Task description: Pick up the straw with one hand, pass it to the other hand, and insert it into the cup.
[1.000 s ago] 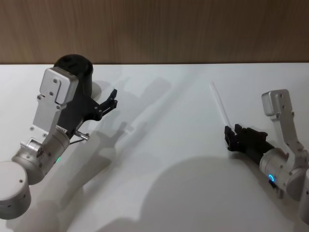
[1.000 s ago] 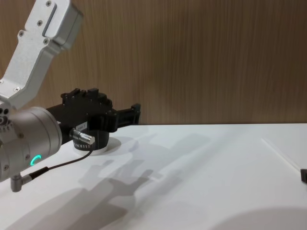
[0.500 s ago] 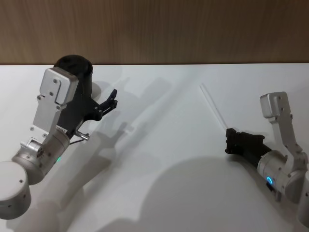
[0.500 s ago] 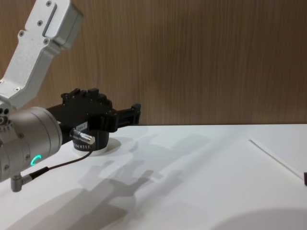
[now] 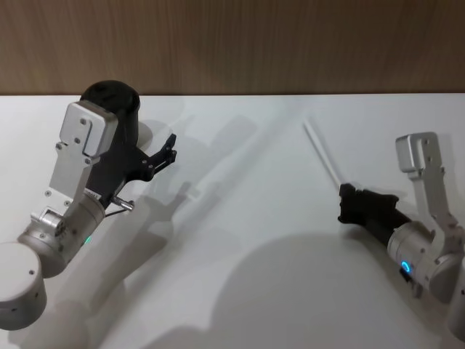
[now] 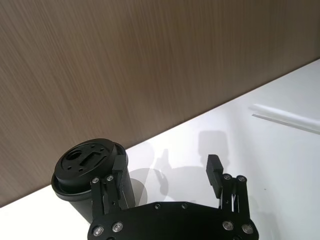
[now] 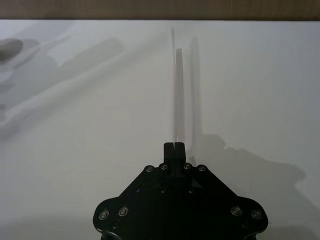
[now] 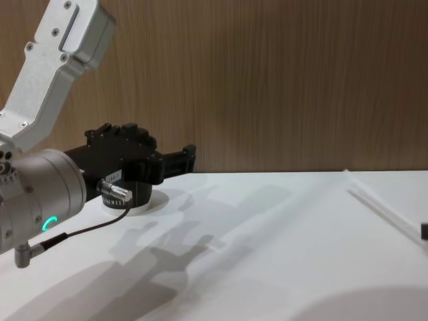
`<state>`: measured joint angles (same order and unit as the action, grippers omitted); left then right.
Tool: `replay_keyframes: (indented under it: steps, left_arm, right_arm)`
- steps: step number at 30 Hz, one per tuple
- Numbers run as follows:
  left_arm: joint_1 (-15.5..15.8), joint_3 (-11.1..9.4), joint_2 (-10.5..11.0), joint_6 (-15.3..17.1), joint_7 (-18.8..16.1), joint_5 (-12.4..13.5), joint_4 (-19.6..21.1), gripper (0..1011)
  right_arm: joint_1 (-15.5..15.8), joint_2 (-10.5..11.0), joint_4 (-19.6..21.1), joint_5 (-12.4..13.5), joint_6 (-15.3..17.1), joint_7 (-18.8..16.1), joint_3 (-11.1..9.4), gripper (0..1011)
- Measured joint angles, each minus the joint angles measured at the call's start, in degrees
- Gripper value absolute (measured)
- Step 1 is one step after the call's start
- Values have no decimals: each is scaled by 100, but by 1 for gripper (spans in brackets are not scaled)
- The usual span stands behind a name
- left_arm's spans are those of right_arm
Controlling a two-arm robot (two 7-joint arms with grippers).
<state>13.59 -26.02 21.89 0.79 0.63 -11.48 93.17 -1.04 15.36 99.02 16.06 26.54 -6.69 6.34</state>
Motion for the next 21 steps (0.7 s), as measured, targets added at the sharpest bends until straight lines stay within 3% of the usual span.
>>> replay_keyframes:
  steps: [10,21]
  left_arm:
    - [0,0,0,0,0,0,0,1003]
    - [0,0,0,0,0,0,0,1003]
  right_arm:
    - [-107,36,158,8,-442,-240,-22,3]
    - [-390,197,243,186,-1086,-812,21,3]
